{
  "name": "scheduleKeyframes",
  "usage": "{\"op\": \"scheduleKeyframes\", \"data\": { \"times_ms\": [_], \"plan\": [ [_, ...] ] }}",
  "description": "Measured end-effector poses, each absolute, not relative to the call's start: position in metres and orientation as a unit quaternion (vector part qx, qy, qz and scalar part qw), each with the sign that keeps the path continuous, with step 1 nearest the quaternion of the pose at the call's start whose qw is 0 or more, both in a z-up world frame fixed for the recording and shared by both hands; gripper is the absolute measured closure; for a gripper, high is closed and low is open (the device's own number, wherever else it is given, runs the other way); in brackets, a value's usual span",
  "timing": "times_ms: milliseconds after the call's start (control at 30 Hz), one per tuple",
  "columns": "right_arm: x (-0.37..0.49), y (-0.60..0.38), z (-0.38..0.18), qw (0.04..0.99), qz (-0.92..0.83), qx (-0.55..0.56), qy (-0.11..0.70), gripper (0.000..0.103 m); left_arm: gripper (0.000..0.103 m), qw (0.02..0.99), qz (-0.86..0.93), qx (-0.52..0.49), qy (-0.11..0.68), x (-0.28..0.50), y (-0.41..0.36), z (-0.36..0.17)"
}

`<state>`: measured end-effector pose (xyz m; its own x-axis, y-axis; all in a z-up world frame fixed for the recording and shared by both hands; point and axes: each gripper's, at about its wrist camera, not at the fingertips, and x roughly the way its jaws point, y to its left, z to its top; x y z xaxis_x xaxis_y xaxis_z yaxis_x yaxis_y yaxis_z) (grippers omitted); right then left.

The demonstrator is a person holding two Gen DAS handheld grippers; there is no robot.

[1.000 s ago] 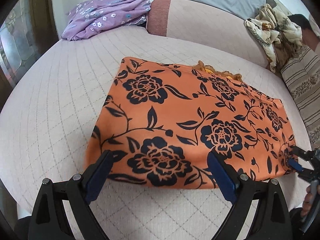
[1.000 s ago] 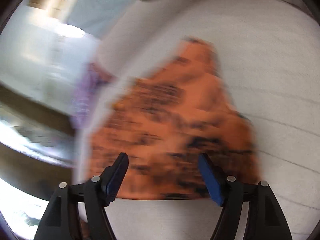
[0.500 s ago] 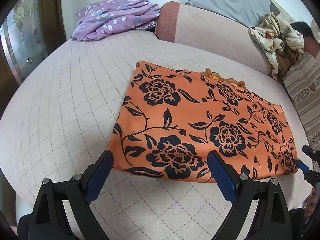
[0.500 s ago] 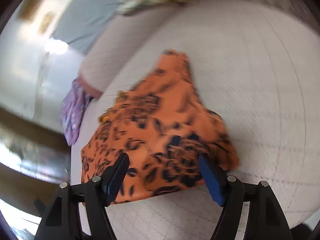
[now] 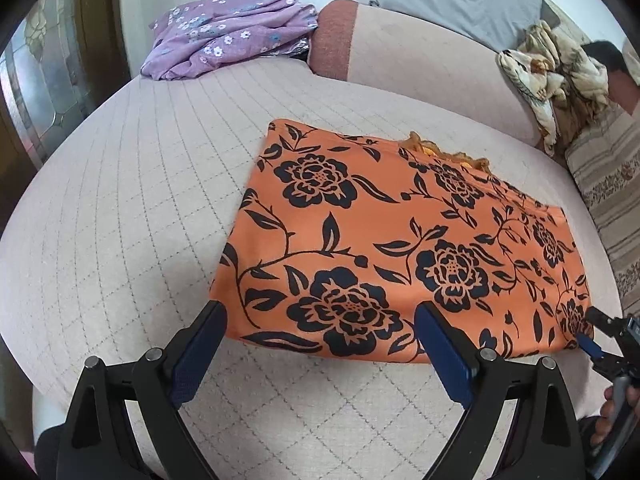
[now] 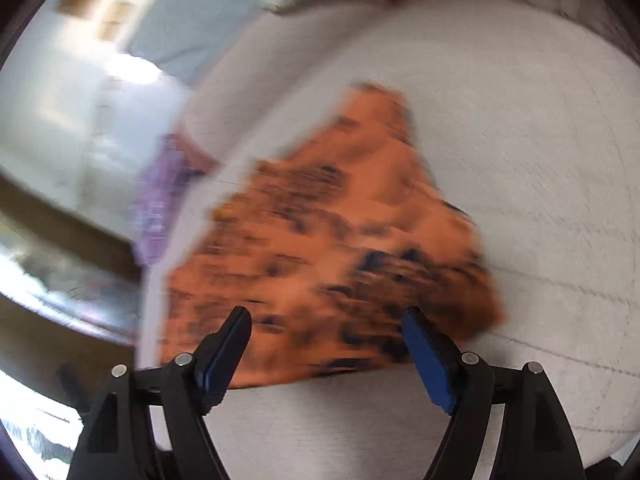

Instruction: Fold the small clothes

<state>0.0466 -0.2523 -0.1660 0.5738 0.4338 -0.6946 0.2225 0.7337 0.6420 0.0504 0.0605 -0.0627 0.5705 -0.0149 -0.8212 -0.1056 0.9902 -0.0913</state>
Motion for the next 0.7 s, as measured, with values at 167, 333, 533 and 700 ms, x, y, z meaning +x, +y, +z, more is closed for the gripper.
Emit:
{"op": "scheduleKeyframes", "data": {
  "times_ms": [167, 333, 533, 700],
  "plan": [
    [0.042, -0.253, -0.147, 0.821, 0.076, 0.373, 0.426, 0.023, 0.008, 0.882, 0.030, -0.065, 0.467, 0.051, 0.061, -0.066],
    [0.062, -0.223, -0.128, 0.835, 0.136, 0.333, 0.416, 0.020, 0.008, 0.880, 0.027, -0.060, 0.470, 0.053, 0.055, -0.068],
    [0.075, -0.230, -0.148, 0.813, 0.091, 0.357, 0.450, 0.021, 0.008, 0.883, 0.029, -0.050, 0.466, 0.053, 0.055, -0.068],
    [0.094, -0.217, -0.131, 0.825, 0.126, 0.329, 0.441, 0.019, 0.008, 0.877, 0.027, -0.061, 0.475, 0.057, 0.054, -0.075]
  ]
}}
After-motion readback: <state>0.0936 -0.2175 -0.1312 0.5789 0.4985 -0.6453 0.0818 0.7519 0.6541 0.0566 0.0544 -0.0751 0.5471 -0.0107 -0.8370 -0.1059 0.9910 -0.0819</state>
